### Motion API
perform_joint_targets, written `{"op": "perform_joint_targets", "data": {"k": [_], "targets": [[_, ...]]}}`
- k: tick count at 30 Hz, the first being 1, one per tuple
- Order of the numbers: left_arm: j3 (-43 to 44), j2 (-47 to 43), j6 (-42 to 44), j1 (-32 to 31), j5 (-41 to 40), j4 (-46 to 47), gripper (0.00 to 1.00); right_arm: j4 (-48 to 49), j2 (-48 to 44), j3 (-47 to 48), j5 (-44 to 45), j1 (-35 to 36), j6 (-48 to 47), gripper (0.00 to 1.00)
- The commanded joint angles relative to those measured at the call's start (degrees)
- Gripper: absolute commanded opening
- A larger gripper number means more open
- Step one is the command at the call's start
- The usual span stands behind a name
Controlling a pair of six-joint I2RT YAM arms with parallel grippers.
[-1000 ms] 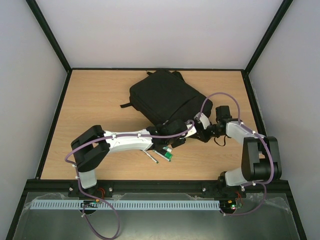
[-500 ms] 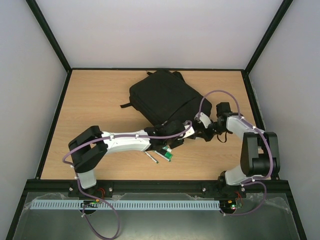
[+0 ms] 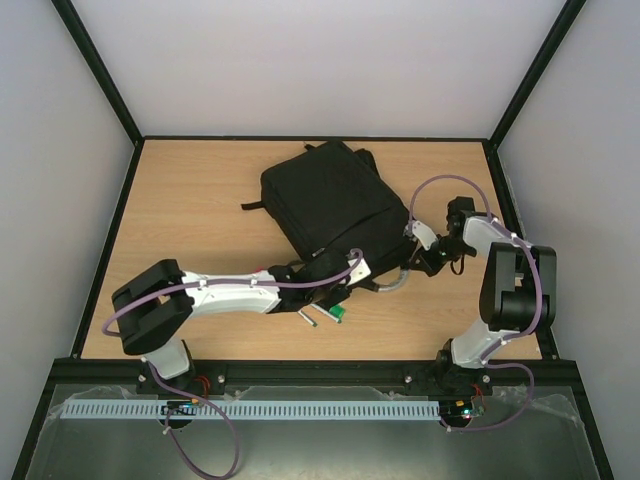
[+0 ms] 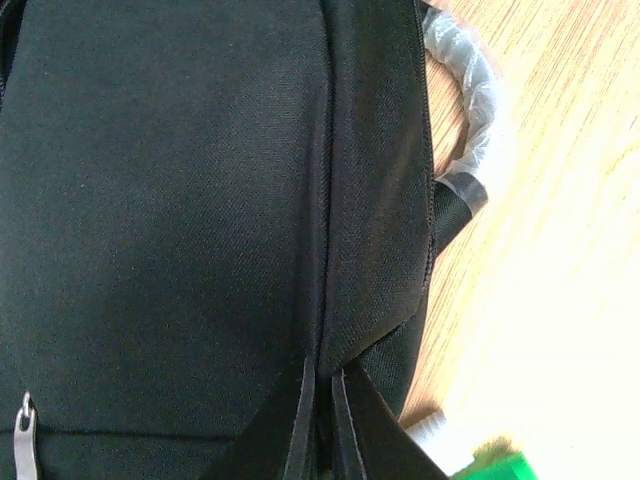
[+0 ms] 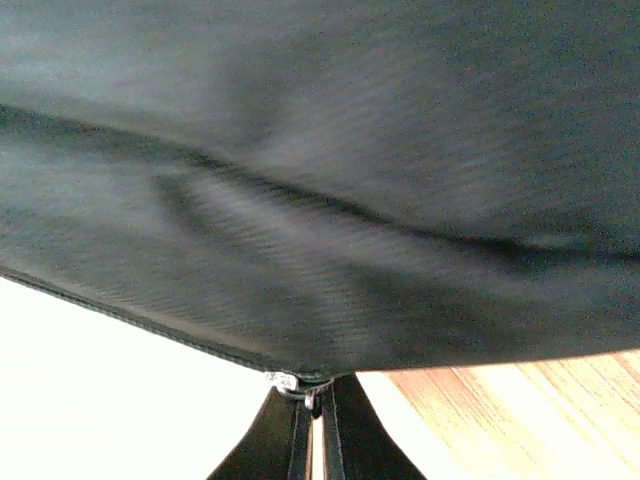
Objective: Pack the student bag
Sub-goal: Zip the student bag at the center of the board.
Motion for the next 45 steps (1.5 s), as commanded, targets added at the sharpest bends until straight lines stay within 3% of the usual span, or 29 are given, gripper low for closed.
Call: {"op": "perform_joint_targets", "data": {"k": [1, 12, 13, 19, 24, 30, 34, 41, 45], "targets": [[-3.9, -4.0, -3.8, 0.1, -1.8, -0.1, 0.02, -3.1, 1.4, 1.6, 6.1, -1.2, 0.6, 0.01], [-12.8, -12.6, -10.6, -2.8, -4.6, -0.8, 0.04, 1.5, 0.5, 0.4, 10.1, -1.2, 0.7, 0.01], [-13.4, -13.3, -11.3, -3.1, -4.4, -1.2, 0.08, 1.5, 0.1, 0.2, 9.8, -1.1, 0.8, 0.01], [-13.5, -17.8, -20.1, -3.5, -7.4, -2.1, 0.65, 1.4, -3.7, -3.2, 6.8, -0.1, 0.9, 0.01], [-11.2, -21.1, -32.2, 3.7, -8.4, -2.9, 0.84, 3.6, -6.3, -8.4, 7.9, 2.4, 1.5, 0.01], [-10.5, -17.8, -45.0, 19.1, 0.2, -0.8, 0.88, 5.0, -8.5, -12.1, 8.0, 4.9, 2.5, 0.01], [-6.8, -8.7, -46.5, 25.5, 7.6, 2.2, 0.89, 5.5, -10.0, -13.7, 7.9, 6.4, 3.3, 0.01], [7.4, 10.6, -42.7, 26.9, 17.3, 7.2, 0.83, 5.3, -12.1, -15.0, 6.5, 8.3, 5.6, 0.01], [15.1, 16.8, -40.8, 26.9, 19.0, 8.2, 0.80, 5.1, -13.6, -15.7, 6.3, 8.4, 6.5, 0.01]]}}
